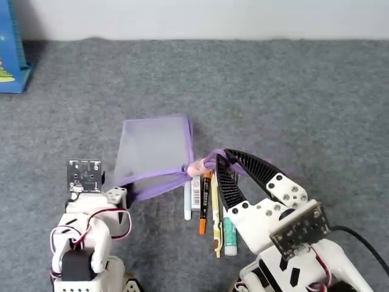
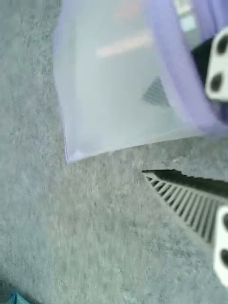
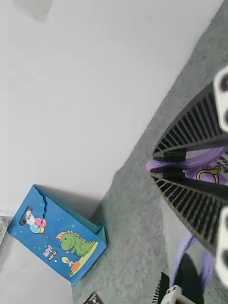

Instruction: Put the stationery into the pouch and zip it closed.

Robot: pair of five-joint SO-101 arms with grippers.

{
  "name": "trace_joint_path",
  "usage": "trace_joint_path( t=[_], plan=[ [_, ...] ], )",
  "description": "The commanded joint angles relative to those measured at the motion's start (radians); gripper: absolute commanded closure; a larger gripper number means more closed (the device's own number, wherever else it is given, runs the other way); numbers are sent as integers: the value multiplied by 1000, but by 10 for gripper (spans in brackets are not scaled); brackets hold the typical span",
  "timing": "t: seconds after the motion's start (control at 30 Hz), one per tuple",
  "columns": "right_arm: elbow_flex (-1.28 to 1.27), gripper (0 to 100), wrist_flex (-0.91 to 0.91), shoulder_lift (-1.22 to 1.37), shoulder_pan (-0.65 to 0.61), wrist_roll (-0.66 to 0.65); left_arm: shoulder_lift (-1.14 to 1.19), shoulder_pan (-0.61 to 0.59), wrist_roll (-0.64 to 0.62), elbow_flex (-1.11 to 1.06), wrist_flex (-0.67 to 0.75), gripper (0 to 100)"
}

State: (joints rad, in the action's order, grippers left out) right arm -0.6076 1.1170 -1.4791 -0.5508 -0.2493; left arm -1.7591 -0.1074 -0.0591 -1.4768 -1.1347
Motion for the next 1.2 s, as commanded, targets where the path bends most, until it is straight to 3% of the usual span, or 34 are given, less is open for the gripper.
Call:
trace_joint_path(
  t=[0.0, 0.1, 0.17, 0.37, 0.57, 1.0, 1.17],
  plan=[
    [57, 991, 16, -5, 1, 8, 3, -17, -5, 22, 28, 917],
    [57, 973, 65, -5, 2, 8, 3, -23, 32, 33, 41, 991],
    [57, 919, 113, -5, 19, 9, 3, -25, 32, 41, 35, 988],
    [51, 762, 166, 12, 266, 210, 9, -26, 37, 88, -15, 990],
    [51, 814, 208, 194, 295, 218, 11, -17, 37, 231, -150, 990],
    [51, 827, 197, 662, 295, 222, 17, -15, 35, 381, -206, 990],
    [51, 828, 154, 783, 297, 222, 172, -15, 32, 458, -207, 990]
  ],
)
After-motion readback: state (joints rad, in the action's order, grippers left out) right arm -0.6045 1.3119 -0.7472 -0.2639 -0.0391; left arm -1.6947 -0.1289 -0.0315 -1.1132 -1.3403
